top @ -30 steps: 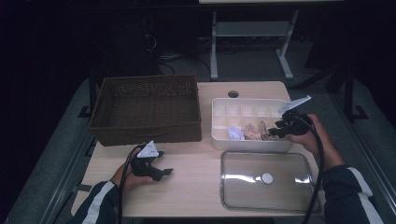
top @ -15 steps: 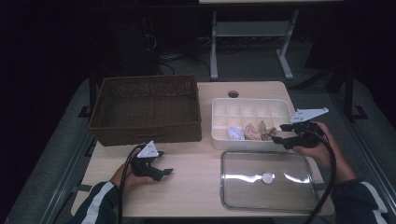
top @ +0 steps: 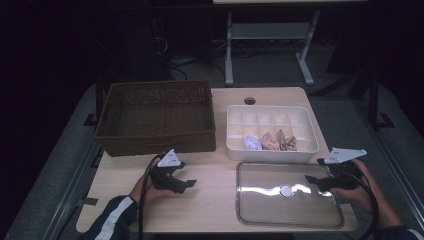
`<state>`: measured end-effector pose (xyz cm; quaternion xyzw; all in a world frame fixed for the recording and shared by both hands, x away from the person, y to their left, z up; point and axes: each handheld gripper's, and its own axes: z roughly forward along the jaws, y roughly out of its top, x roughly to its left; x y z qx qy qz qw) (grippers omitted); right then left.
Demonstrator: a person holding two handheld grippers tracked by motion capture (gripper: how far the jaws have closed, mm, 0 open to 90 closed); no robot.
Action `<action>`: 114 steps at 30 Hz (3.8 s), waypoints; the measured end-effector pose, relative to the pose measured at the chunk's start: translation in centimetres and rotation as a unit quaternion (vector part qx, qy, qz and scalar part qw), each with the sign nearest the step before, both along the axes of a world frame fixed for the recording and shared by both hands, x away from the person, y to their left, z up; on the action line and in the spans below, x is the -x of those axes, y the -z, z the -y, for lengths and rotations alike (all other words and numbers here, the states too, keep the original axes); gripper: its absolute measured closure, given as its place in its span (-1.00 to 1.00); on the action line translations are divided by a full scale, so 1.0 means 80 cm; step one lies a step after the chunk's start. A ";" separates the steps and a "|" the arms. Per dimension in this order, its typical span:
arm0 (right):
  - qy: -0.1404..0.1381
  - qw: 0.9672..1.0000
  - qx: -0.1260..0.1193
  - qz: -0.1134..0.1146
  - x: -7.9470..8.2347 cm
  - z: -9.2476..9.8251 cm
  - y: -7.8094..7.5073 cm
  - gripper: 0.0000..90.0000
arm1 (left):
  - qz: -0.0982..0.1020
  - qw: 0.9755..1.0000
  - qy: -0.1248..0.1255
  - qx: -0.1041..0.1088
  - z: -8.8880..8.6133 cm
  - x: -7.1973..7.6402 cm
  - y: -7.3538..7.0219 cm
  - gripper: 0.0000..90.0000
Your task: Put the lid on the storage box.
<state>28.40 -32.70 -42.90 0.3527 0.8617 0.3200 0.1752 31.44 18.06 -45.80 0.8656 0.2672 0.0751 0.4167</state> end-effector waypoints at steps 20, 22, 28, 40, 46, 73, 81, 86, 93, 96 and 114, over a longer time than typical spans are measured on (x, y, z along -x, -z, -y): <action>0.074 0.995 -0.058 -0.043 0.017 0.048 0.050 -0.64 | 0.009 0.997 0.076 -0.019 0.167 0.013 0.011 -0.56; 0.075 0.995 -0.060 -0.037 0.018 0.050 0.052 -0.65 | 0.008 0.997 0.074 -0.030 0.171 0.011 0.016 -0.56; 0.085 0.992 -0.073 -0.056 0.017 0.056 0.054 -0.68 | 0.006 0.997 0.066 -0.025 0.168 0.004 0.021 -0.57; 0.055 0.993 -0.070 -0.071 0.006 0.015 0.055 -0.71 | -0.007 0.996 0.067 -0.060 0.121 -0.006 0.011 -0.51; 0.011 0.995 -0.062 -0.078 -0.007 -0.036 0.053 -0.71 | -0.020 0.997 0.034 -0.067 0.062 -0.009 0.009 -0.51; 0.014 0.995 -0.090 -0.046 -0.024 -0.130 0.061 -0.67 | -0.108 0.989 -0.087 0.049 -0.027 0.020 0.013 -0.51; 0.006 0.994 -0.098 -0.039 -0.025 -0.131 0.063 -0.67 | -0.170 0.964 -0.150 0.138 -0.029 0.011 0.019 -0.52; 0.002 0.995 -0.093 -0.036 -0.025 -0.133 0.063 -0.66 | -0.194 0.939 -0.214 0.185 -0.027 0.012 0.021 -0.49; 0.000 0.995 -0.095 -0.034 -0.024 -0.133 0.064 -0.66 | -0.237 0.907 -0.241 0.249 -0.038 0.007 0.029 -0.49; 0.001 0.994 -0.100 -0.034 -0.024 -0.133 0.064 -0.66 | -0.260 0.895 -0.237 0.275 -0.045 0.003 0.033 -0.49; 0.008 0.994 -0.103 -0.033 -0.025 -0.130 0.065 -0.71 | -0.280 0.897 -0.212 0.268 -0.055 -0.003 0.039 0.01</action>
